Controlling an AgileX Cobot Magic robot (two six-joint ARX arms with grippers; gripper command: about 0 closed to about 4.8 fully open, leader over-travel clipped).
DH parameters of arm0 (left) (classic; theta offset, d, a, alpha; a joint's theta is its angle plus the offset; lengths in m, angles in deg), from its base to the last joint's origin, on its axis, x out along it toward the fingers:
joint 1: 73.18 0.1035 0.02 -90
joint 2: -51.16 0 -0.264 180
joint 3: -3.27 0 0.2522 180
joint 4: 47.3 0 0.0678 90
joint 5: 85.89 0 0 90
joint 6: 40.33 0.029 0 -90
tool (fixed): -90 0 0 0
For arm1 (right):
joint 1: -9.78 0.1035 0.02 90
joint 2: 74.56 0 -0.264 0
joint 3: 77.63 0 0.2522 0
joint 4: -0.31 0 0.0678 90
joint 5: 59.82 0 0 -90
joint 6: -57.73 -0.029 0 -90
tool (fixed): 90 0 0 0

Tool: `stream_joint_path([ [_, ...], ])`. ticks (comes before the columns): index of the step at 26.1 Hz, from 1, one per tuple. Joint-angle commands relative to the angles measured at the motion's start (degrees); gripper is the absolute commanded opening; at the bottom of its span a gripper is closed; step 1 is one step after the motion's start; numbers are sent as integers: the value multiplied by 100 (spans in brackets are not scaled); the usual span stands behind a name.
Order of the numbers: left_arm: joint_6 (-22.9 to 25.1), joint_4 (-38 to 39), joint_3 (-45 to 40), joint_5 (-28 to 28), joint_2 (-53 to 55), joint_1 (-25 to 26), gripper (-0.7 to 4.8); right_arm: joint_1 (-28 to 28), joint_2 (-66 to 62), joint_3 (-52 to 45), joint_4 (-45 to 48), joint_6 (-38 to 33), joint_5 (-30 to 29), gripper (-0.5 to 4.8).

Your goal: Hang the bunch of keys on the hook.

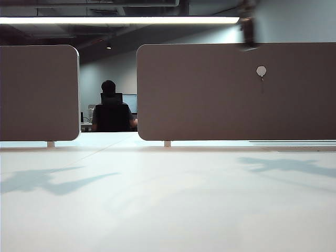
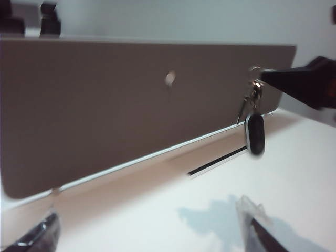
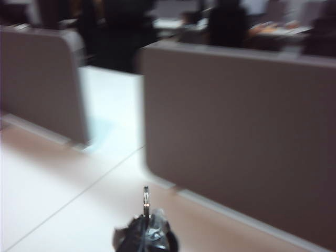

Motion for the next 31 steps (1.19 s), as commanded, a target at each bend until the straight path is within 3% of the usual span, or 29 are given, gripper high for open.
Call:
stream_joint_path([
  [1, -9, -37, 518, -9, 413, -205, 479, -501, -448, 564, 59, -7, -511, -6],
  [6, 15, -50, 1239, 306, 1217, -704, 479, -1005, -1604, 1639, 22, -4, -750, -6],
  [10, 20, -87, 1598, 728, 1773, -918, 479, -1008, -2312, 2212, 26, 76, -417, -6],
  [20, 186, -79, 1985, 1027, 2343, -953, 479, -1038, -4212, 3871, 20, 323, 450, -6],
  [23, 162, -83, 1985, 1019, 2343, -953, 479, -1040, -4760, 4509, -17, 328, 468, -6],
  [31, 164, -365, 1996, 1023, 2363, -957, 479, -1078, -6258, 6780, -627, 354, 758, -6],
])
